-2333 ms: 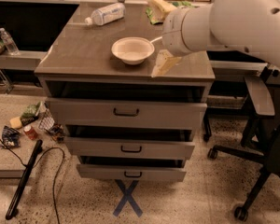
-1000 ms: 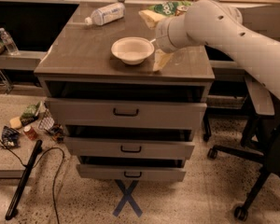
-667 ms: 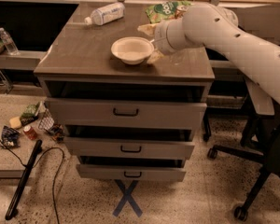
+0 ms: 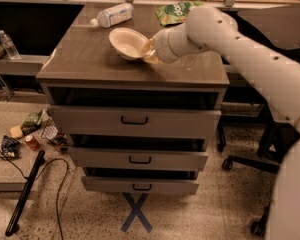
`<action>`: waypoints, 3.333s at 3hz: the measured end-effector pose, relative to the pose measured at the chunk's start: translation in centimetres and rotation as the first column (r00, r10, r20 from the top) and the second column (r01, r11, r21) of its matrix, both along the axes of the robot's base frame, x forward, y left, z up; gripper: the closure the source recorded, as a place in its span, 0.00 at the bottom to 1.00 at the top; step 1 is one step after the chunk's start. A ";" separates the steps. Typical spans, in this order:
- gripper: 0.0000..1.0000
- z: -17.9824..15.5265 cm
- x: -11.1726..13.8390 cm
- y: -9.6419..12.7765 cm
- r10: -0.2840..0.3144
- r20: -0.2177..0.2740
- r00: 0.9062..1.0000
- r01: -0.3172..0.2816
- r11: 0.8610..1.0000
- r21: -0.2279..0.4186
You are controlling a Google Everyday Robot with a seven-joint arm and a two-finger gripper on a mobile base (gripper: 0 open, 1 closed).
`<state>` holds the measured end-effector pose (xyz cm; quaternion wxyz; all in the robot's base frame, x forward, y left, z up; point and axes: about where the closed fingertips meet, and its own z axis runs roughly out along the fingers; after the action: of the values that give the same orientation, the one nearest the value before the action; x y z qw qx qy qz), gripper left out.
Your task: Move paper bowl near blue plastic bottle
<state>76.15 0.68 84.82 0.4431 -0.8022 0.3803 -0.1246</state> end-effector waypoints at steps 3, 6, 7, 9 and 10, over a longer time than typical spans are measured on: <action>1.00 5.3 10.7 7.3 0.020 0.166 0.986 -0.015 0.999 -0.033; 0.33 2.4 16.6 4.1 -0.124 0.125 0.984 0.140 0.982 -0.129; 0.08 1.8 16.9 4.0 -0.132 0.110 0.985 0.147 0.979 -0.141; 0.00 2.7 16.4 3.7 -0.123 0.101 0.987 0.135 0.983 -0.127; 0.00 2.7 16.4 3.7 -0.123 0.101 0.987 0.135 0.983 -0.127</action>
Offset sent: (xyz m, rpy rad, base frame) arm 0.1288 0.0912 0.0809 -0.0329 -0.2323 0.0329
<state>92.54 4.42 87.52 0.3966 -0.7970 0.4013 -0.2154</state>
